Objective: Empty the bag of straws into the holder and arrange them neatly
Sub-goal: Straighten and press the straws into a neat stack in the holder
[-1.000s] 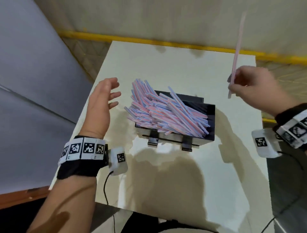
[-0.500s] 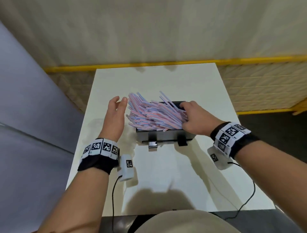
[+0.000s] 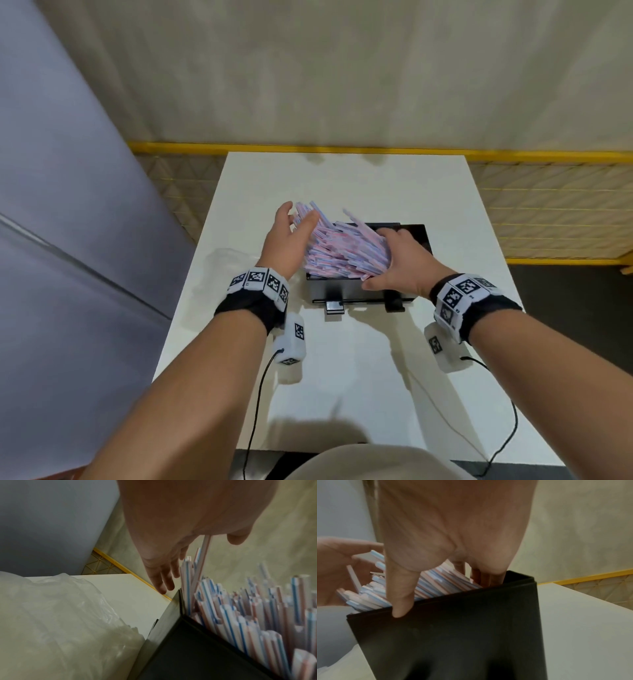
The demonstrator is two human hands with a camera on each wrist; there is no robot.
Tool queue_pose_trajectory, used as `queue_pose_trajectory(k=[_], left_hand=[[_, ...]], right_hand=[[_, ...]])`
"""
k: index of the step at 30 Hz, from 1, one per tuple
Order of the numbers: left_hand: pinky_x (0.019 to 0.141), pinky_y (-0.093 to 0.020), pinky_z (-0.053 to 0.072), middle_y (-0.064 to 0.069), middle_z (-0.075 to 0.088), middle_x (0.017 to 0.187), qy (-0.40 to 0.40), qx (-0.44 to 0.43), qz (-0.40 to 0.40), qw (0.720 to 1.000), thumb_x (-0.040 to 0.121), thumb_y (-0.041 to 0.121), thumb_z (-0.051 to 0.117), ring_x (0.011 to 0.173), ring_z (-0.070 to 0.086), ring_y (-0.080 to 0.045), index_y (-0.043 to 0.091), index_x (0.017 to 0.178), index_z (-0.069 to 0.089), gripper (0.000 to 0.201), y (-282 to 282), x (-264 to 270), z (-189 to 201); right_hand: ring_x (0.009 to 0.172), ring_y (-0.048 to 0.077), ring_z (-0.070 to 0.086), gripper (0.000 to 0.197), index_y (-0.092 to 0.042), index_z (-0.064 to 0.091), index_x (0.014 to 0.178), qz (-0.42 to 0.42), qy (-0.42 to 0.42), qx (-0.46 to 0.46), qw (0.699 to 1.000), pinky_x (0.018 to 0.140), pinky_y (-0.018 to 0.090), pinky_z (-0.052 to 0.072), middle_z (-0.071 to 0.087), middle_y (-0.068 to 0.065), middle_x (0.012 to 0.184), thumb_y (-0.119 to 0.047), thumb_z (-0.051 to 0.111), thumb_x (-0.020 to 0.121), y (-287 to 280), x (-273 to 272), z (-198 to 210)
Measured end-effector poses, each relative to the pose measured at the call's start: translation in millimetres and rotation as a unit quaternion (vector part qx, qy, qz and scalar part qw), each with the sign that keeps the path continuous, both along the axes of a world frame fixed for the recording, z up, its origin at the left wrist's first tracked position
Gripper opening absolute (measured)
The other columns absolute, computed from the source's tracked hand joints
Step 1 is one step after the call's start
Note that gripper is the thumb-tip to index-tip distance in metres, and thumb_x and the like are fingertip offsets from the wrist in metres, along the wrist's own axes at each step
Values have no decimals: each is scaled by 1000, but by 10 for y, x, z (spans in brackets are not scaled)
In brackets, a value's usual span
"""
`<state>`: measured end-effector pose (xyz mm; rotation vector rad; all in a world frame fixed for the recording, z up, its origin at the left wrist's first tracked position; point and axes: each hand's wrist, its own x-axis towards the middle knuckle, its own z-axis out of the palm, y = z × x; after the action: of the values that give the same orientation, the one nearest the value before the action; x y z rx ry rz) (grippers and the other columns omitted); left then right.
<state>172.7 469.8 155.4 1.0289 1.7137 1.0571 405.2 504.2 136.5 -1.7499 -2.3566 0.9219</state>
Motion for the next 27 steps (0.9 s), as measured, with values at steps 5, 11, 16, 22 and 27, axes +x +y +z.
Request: queue_pose_trajectory(k=[5,11,16,22,27], left_hand=[[104,-29,38,5,53,140,41,16,-8,999,95,55,65,125,49,-12,26,147,47,63,73,84,0],[100,-28,40,2,54,135,62,10,-6,998,95,53,65,118,52,-15,25,144,47,60,158,179,-4],[94,-29,41,4,55,124,45,-23,8,999,99,52,60,112,56,-17,21,139,50,52,234,195,0],[91,-37,53,3,69,88,87,-19,-36,995,95,34,69,95,68,-26,30,79,58,20,282,184,-22],[68,-26,42,1,67,90,178,-3,-62,982,95,23,64,87,64,-21,20,93,62,4,304,174,-82]], right_hand=[[105,21,47,71,-20,60,119,-13,18,31,999,98,30,45,39,2,114,-47,90,61,-44,43,-84],[97,11,66,83,-28,52,119,-26,107,12,994,87,36,57,64,-8,109,-50,91,49,-9,-26,-96],[100,19,57,78,-31,60,111,9,80,17,997,91,42,53,55,-3,104,-65,85,45,107,-55,-186],[91,23,60,72,-22,58,96,-26,134,5,991,87,46,54,59,3,98,-67,86,48,97,7,-302],[98,11,72,65,-25,66,113,-77,230,-35,970,96,41,56,76,-7,104,-46,93,57,113,32,-316]])
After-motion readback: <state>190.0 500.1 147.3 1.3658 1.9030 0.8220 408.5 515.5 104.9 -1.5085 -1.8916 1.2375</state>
